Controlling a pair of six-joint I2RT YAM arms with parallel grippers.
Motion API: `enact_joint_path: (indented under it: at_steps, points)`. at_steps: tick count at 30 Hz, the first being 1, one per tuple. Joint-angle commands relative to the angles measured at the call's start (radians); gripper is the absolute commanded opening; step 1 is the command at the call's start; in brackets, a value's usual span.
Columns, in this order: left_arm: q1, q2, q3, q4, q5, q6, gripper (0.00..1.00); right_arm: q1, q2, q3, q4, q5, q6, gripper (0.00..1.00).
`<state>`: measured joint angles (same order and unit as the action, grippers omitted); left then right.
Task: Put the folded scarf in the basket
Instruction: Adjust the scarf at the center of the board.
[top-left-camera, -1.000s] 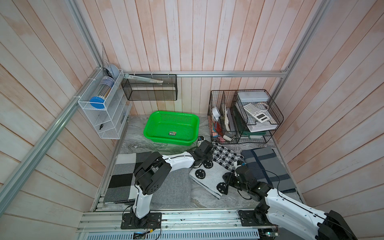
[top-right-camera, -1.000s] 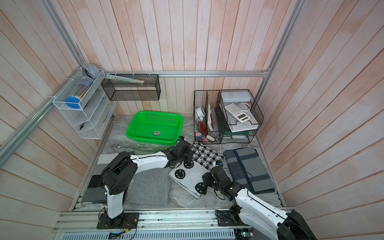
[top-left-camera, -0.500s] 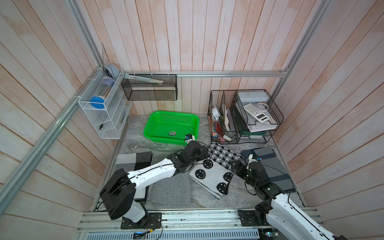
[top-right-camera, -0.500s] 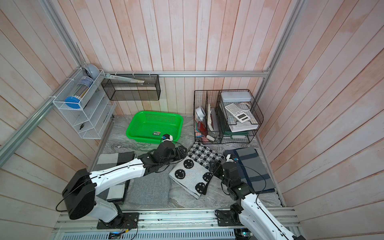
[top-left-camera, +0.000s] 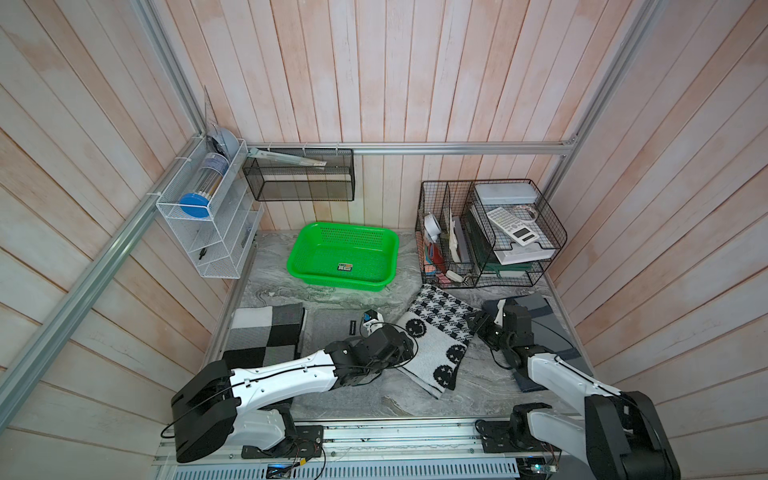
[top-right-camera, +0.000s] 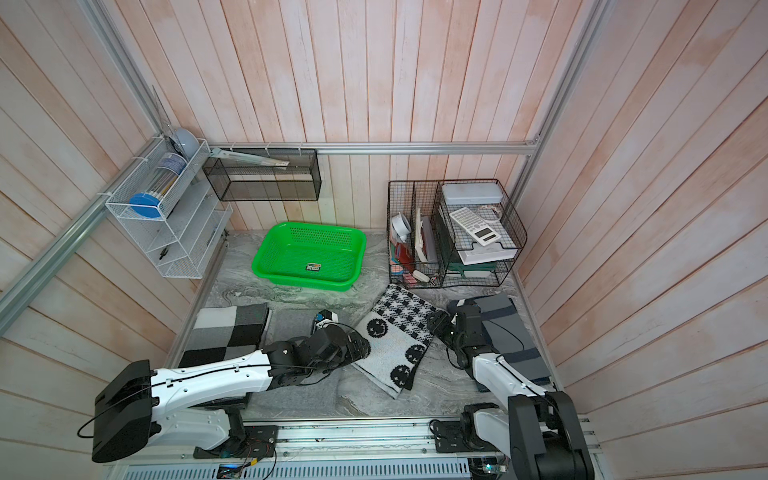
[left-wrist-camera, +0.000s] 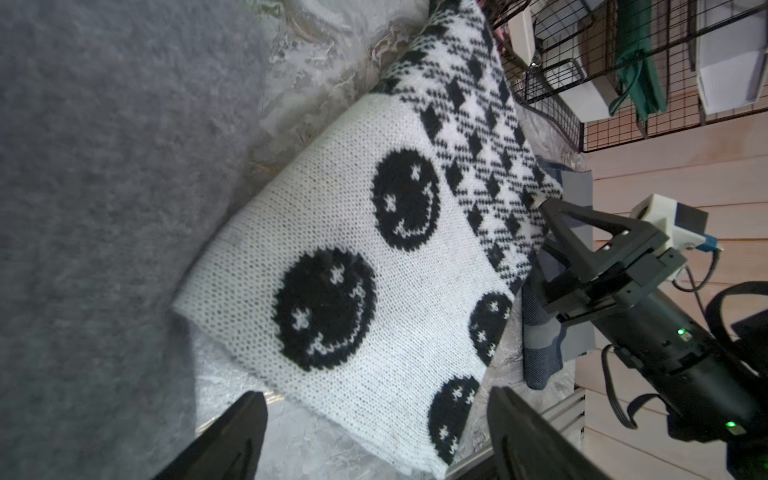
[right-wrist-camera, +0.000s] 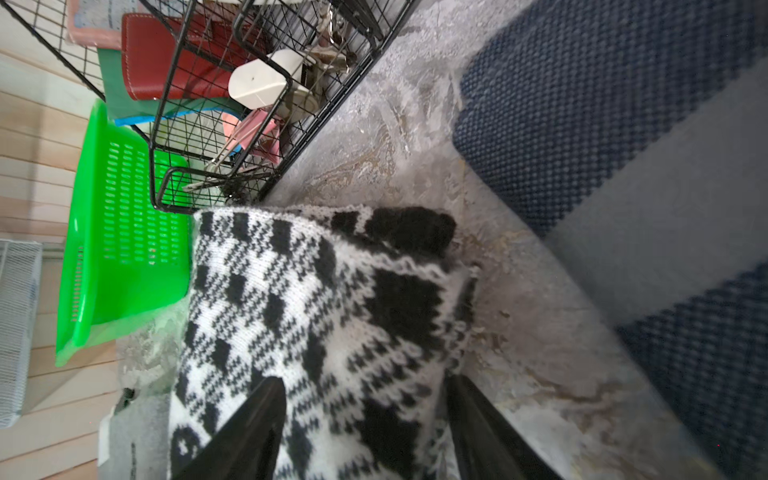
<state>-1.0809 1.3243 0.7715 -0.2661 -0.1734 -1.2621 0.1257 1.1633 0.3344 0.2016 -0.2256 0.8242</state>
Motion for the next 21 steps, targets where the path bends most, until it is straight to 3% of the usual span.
enact_joint_path:
  at_steps: [1, 13, 21]
  points:
    - [-0.017, 0.030, -0.012, 0.004, 0.028, -0.060, 0.89, -0.006, 0.022, 0.026, 0.030, -0.034, -0.029, 0.61]
    - [-0.007, 0.216, 0.009, 0.127, 0.133, -0.066, 0.82, -0.006, -0.022, -0.008, -0.022, -0.017, -0.038, 0.31]
    - [0.067, 0.334, 0.048, 0.230, 0.150, -0.048, 0.77, -0.006, -0.091, -0.035, -0.080, -0.006, -0.043, 0.14]
